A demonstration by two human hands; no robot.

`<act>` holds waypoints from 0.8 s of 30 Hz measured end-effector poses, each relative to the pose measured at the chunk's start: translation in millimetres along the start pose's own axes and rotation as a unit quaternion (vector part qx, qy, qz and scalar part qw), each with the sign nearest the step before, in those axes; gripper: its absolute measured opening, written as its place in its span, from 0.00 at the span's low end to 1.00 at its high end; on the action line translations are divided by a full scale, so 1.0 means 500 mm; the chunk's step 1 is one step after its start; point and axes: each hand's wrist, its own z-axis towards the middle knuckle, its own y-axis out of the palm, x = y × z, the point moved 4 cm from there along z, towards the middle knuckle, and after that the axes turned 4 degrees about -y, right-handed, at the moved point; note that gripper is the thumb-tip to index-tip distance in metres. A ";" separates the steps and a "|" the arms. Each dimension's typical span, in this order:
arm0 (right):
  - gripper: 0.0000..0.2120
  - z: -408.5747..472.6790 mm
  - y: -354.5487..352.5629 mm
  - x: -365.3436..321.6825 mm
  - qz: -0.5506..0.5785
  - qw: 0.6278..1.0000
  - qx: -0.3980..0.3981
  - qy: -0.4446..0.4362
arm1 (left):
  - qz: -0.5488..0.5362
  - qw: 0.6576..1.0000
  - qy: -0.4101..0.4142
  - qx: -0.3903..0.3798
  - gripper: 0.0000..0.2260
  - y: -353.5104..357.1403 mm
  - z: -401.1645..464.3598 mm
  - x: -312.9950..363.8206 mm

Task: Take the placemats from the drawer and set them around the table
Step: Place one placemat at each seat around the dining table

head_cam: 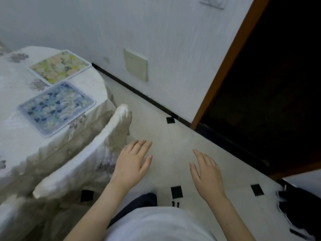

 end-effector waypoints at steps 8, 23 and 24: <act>0.25 0.332 -0.024 -0.007 0.002 0.999 -0.008 -0.049 | -0.002 0.999 -0.029 0.016 0.23 -0.029 0.295 -0.046; 0.28 1.020 -0.008 0.002 0.014 0.956 -0.129 -0.264 | 0.004 0.961 -0.249 0.121 0.23 -0.030 0.733 -0.133; 0.29 1.059 -0.008 -0.008 0.017 0.949 -0.137 -0.282 | 0.006 0.955 -0.267 0.131 0.23 -0.036 0.752 -0.134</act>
